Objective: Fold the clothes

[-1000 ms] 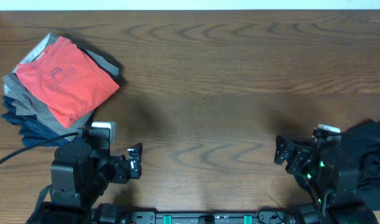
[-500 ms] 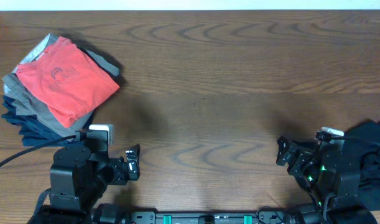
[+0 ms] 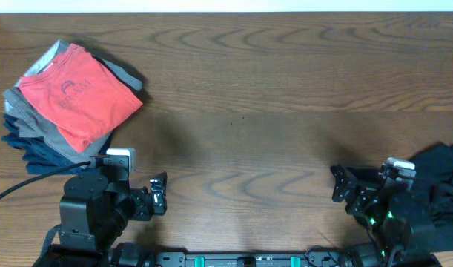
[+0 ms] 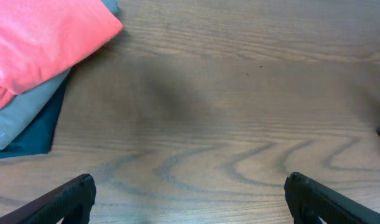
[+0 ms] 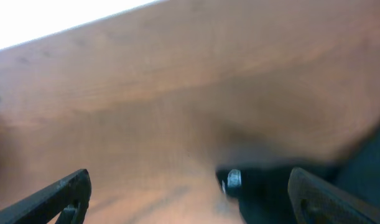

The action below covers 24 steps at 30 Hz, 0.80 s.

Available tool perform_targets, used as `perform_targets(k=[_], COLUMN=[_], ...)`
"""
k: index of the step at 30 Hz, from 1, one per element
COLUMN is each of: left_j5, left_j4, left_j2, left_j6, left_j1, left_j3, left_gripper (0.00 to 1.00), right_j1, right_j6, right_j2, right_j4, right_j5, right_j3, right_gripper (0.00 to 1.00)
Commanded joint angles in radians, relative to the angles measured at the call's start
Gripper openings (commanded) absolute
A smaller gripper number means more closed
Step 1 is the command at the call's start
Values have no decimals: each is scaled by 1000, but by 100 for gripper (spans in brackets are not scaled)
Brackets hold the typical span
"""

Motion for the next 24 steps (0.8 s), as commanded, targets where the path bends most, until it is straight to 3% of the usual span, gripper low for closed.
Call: perform_targets(k=[1, 7, 19, 24], left_j5=[-9, -9, -9, -9], left_j4=[0, 0, 0, 0], left_j2=[-4, -4, -4, -4], left_j6=[5, 5, 5, 5], left_j1=[-2, -2, -2, -2], left_j3=[-2, -2, -2, -2], left_gripper=[98, 98, 98, 98], right_j1=[-29, -85, -93, -93], right_j6=[-186, -286, -367, -419], right_j2=[-86, -267, -264, -264], right_j4=[58, 246, 816, 755], right_j5=[-6, -43, -42, -68], right_j3=[-55, -215, -580, -575], right_gripper=[99, 99, 99, 99])
